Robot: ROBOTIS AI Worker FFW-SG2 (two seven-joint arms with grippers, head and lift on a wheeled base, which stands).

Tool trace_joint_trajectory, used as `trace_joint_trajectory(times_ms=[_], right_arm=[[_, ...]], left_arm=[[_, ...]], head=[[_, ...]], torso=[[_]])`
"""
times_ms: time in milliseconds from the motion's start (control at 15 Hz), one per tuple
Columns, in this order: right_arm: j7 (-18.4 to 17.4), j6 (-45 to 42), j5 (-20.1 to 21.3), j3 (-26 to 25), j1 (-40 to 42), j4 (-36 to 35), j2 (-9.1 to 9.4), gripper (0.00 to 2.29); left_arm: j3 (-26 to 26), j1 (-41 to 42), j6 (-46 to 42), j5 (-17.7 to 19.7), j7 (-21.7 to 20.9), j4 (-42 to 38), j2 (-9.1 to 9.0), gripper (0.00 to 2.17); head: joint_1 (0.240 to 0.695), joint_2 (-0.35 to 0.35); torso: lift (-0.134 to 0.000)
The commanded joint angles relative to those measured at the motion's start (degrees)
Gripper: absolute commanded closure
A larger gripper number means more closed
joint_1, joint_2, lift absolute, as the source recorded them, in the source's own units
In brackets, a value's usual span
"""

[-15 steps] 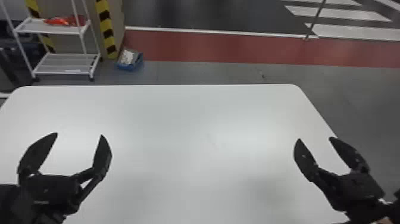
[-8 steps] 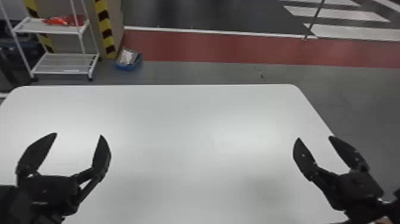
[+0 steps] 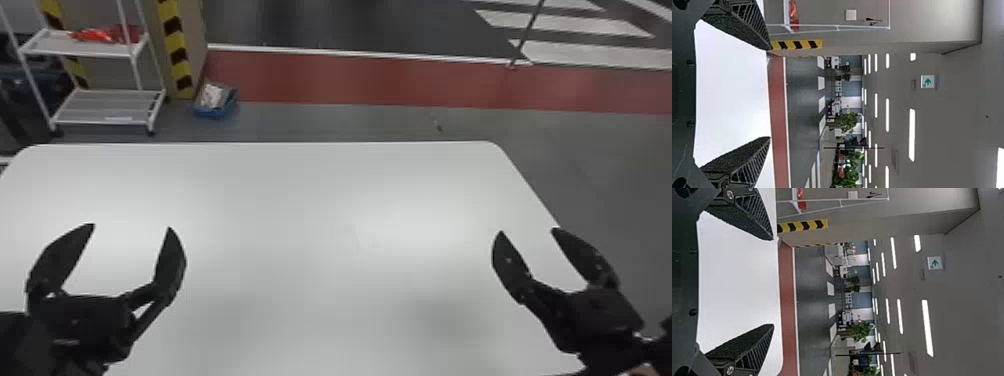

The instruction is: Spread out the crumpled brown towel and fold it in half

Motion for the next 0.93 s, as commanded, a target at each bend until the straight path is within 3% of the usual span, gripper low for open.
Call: trace_joint_trajectory(times_ms=[0,867], right_arm=[[0.0,0.2,0.0,0.0,0.0,0.0,0.0,0.09],[0.0,0.2,0.0,0.0,-0.2,0.4,0.35,0.09]], left_arm=[[0.0,0.0,0.0,0.0,0.0,0.0,0.0,0.07],[0.0,-0.3,0.2,0.0,-0.1,0.4,0.0,0.07]], head=[[0.695,-0.127],[0.695,-0.128]], torso=[[-0.125],[-0.125]])
